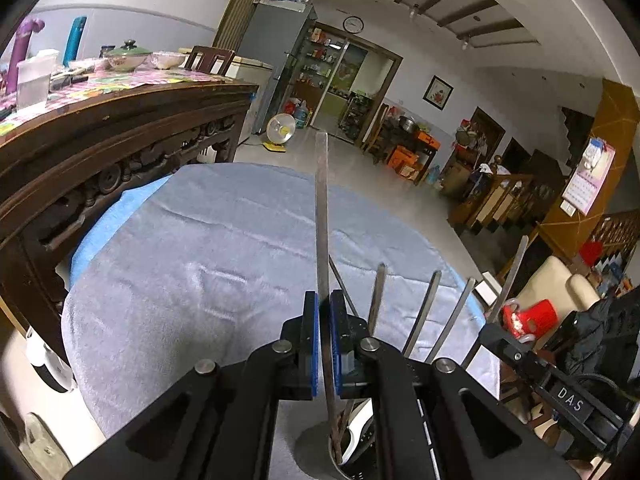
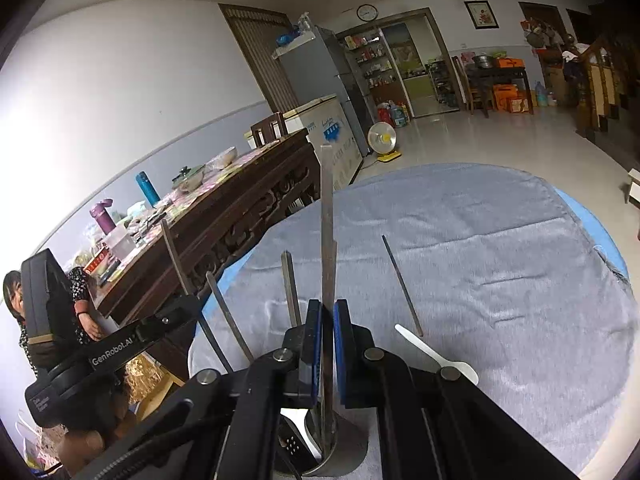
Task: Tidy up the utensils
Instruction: 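Lift both held chopsticks and carry them to the black mesh cup, then lower the chopsticks into the mesh cup and open both grippers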
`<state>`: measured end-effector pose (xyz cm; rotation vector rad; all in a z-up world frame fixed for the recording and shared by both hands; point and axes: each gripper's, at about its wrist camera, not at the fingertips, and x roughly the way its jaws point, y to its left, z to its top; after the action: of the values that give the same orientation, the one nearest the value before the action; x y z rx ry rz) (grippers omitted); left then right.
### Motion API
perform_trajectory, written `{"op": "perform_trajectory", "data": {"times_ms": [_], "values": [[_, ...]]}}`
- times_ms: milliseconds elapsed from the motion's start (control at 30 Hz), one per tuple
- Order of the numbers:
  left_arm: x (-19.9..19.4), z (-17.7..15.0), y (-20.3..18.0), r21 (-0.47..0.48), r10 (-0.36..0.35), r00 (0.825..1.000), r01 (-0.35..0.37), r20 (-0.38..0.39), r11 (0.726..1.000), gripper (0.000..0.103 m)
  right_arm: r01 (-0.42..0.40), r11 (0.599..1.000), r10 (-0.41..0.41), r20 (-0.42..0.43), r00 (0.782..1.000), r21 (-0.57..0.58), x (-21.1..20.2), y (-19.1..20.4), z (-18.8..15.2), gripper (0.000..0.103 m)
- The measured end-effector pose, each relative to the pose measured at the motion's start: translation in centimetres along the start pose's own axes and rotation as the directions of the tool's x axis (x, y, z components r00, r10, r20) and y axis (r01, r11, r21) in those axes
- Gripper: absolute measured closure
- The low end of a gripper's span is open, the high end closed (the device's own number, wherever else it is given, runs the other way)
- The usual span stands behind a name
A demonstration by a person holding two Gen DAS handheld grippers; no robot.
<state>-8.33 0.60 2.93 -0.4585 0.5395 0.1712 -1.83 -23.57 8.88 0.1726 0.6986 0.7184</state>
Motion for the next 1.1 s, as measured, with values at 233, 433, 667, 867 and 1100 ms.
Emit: {"op": "perform_trajectory", "data": {"times_ms": [233, 433, 667, 867, 1100], "values": [[-0.4, -1.6, -1.3, 0.044, 0.008, 1.0, -0.008, -0.004, 0.999, 0.097, 0.001, 1.0, -0.001, -0.009, 1.0, -0.014, -0.1, 0.3, -0.7, 0.096], [-0.5, -2.3, -1.6, 0.06, 0.008, 1.0, -0.007, -0.019, 0.998, 0.097, 0.011, 1.0, -0.011, -0.024, 1.0, -0.014, -0.1, 0.1, -1.5, 0.096], [-0.6, -2.7, -1.9, 0.068, 0.011, 1.0, -0.01, -0.027, 0.998, 0.097, 0.016, 1.0, -0.016, -0.038, 0.999, -0.018, 0.2, 0.0, -2.0, 0.096], [-0.7, -3.0, -2.0, 0.072, 0.015, 0.999, -0.012, -0.032, 0.997, 0.097, 0.011, 1.0, -0.011, -0.042, 0.999, -0.008, 0.4, -0.1, -2.5, 0.096], [-0.8, -3.0, -2.1, 0.073, 0.015, 0.999, -0.013, -0.032, 0.997, 0.097, 0.01, 1.0, -0.01, -0.045, 0.999, -0.012, 0.6, 0.0, -2.6, 0.096]]}}
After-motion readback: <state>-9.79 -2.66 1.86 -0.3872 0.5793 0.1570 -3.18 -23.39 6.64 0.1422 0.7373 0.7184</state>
